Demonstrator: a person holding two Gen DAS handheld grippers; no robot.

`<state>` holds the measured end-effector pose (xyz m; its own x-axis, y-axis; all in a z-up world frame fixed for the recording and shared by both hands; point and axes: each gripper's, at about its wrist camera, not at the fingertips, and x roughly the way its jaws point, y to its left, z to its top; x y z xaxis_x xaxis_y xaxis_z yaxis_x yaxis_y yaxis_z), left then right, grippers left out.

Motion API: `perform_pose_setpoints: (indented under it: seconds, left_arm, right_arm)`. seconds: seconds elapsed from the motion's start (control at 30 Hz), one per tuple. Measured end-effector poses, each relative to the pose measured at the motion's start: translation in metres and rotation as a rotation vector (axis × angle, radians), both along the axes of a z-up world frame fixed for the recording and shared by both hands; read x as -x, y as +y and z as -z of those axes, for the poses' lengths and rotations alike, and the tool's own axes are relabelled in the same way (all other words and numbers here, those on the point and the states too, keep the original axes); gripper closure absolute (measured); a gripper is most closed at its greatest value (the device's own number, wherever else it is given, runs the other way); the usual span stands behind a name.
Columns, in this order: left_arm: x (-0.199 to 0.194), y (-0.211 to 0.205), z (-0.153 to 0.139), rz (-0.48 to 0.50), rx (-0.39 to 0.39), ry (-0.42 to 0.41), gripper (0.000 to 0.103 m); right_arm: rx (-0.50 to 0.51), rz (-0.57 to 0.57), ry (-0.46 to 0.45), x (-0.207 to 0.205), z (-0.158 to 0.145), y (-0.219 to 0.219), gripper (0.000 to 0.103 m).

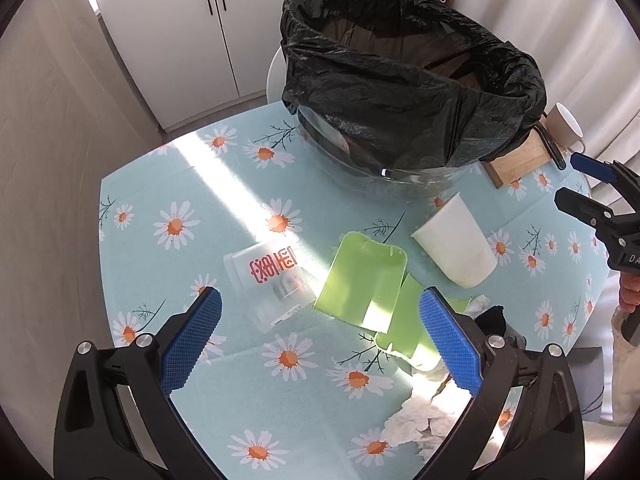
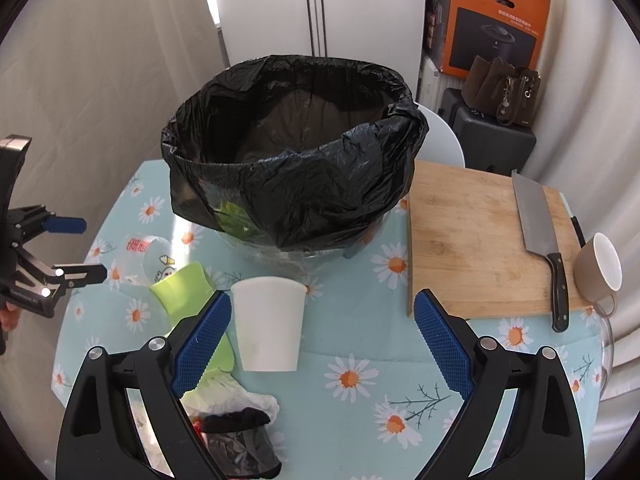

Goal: Collect trash
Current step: 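Move the right tool to the white paper cup while the left tool reaches the red-text clear container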

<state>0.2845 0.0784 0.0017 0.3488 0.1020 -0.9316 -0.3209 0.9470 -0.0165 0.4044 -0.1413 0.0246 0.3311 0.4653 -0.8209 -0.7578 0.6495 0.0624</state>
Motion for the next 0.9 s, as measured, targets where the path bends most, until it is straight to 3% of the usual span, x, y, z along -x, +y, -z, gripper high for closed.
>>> perform_pose_setpoints:
  seconds: [0.4,0.9]
  left_arm:
    - [-0.007,0.027,0.045,-0.046,0.069,0.068,0.006]
    - [-0.024,0.056,0.089,-0.090,0.150,0.124,0.006]
  right_arm:
    - [0.132,-0.141,0.081,0.015,0.063,0.034,0.015]
    - [0.202,-0.188,0.173,0.003,0.110,0.066,0.015]
